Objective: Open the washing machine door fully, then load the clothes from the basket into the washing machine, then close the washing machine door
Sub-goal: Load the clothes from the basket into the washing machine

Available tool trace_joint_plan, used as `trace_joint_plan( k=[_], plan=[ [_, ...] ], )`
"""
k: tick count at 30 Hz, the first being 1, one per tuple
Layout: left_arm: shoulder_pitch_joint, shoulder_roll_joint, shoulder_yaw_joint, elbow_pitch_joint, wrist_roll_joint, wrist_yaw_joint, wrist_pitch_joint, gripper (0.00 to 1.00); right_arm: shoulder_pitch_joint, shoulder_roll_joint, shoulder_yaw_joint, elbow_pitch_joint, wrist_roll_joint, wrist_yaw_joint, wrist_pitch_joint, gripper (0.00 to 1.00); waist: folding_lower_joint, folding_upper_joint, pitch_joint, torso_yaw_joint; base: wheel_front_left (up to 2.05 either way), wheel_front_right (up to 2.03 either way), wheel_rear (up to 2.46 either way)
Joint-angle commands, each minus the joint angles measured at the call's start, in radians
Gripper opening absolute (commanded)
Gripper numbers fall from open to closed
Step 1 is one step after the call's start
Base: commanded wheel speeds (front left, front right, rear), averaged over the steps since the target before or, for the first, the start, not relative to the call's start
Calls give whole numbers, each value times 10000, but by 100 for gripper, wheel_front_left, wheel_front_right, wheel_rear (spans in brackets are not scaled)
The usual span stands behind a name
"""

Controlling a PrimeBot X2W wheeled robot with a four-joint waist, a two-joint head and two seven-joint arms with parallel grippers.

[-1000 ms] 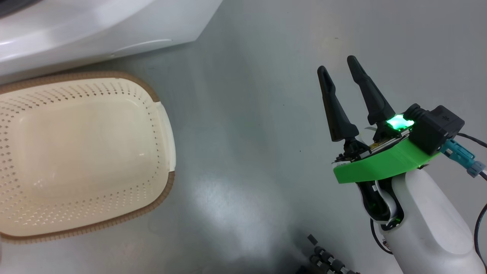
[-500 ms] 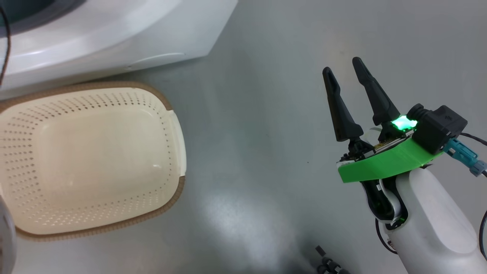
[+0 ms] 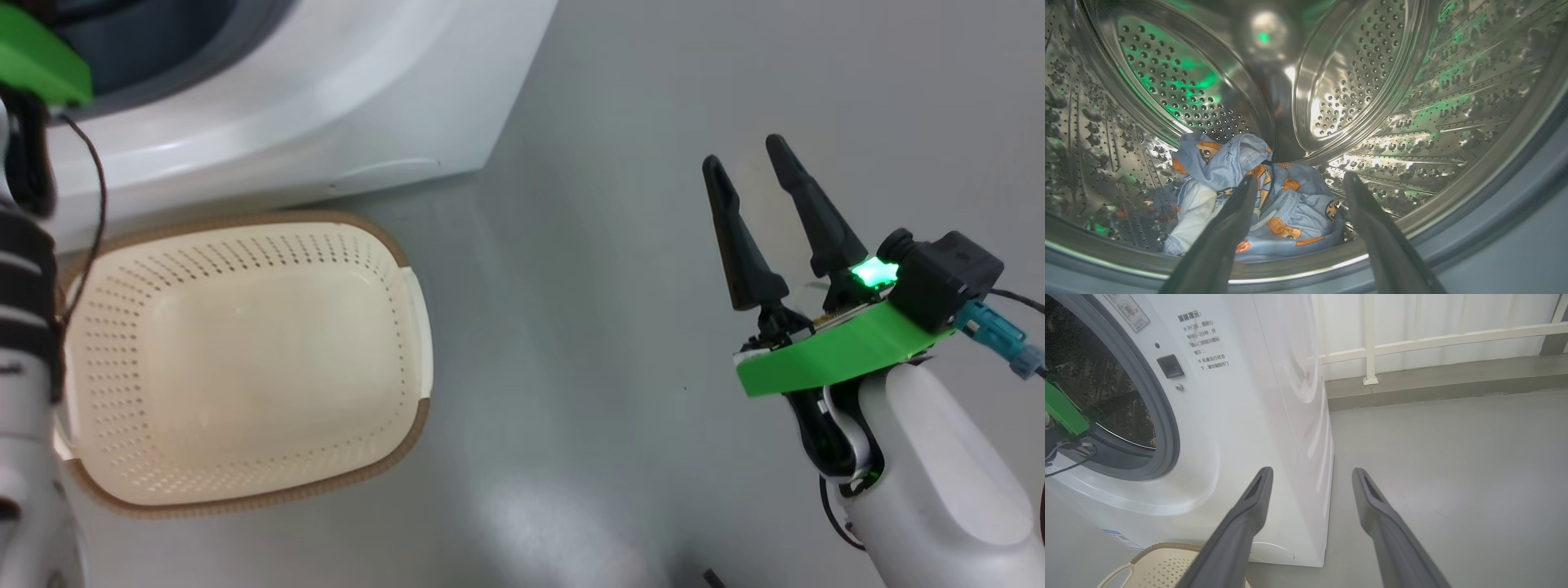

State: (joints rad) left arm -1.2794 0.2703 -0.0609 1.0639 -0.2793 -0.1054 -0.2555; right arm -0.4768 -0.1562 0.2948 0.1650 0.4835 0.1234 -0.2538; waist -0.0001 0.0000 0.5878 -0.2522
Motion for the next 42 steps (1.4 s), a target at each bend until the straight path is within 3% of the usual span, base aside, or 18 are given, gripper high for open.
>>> trace_joint_plan(
  k=[1, 24, 42],
  plan=[
    [461, 436, 139, -498, -94, -68, -58, 100, 471, -70, 225, -136, 25, 73, -80, 100, 1, 0, -451, 223, 0, 0, 0],
    [5528, -403, 480, -3540, 132, -190, -62, 100, 1492, -577, 279, 454, 402, 73, -80, 100, 1, 0, -3485, 1245, 0, 0, 0],
    [8746, -769, 828, -5831, 88, -211, -62, 100, 2071, -809, -70, 536, 544, 73, -80, 100, 1, 0, -4624, 1883, 0, 0, 0]
  ],
)
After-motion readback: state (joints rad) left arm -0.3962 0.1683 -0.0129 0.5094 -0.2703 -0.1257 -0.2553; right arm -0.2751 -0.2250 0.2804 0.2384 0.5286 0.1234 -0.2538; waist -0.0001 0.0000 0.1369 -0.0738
